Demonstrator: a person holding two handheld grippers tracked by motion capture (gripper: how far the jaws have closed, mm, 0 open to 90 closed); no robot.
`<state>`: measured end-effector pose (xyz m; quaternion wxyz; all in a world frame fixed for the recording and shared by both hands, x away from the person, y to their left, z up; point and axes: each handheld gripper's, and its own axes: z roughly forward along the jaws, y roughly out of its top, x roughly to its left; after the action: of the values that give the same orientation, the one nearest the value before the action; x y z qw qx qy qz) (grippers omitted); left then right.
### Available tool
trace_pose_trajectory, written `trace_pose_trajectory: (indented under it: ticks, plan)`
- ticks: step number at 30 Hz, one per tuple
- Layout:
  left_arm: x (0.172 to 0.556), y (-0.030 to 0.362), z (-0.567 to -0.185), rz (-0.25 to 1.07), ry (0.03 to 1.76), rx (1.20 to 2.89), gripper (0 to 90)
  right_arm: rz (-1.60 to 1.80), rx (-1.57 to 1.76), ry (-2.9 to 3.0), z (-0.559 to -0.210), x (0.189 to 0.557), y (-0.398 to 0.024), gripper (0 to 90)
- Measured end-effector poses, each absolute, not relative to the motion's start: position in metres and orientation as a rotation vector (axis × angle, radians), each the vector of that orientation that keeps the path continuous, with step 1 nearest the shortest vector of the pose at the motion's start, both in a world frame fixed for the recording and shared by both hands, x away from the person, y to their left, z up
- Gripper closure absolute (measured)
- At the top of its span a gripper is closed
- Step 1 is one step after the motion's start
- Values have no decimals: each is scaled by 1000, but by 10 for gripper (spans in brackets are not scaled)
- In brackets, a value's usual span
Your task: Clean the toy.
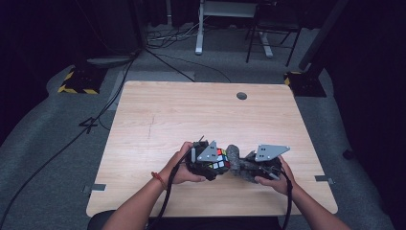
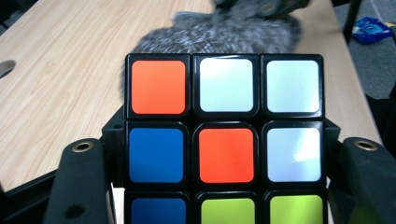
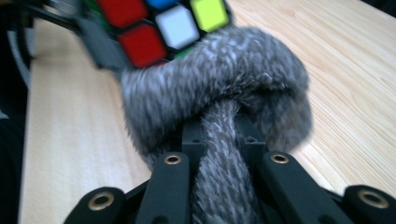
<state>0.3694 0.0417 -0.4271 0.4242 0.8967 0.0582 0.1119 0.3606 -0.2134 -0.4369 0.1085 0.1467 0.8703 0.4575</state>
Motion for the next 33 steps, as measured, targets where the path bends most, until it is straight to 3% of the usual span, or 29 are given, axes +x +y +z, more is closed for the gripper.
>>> trace_pose_trajectory:
  ticks: [9, 22, 33]
  plan:
    - [366, 32, -436, 265, 142, 2308, 337, 1429, 340, 2472, -419, 350, -200, 787]
    - [366, 40, -427, 263, 129, 2266, 337, 1297, 443, 2613, -446, 360, -212, 787]
    - [360, 23, -447, 188, 106, 2332, 337, 1414, 323, 2552, -426, 346, -208, 786]
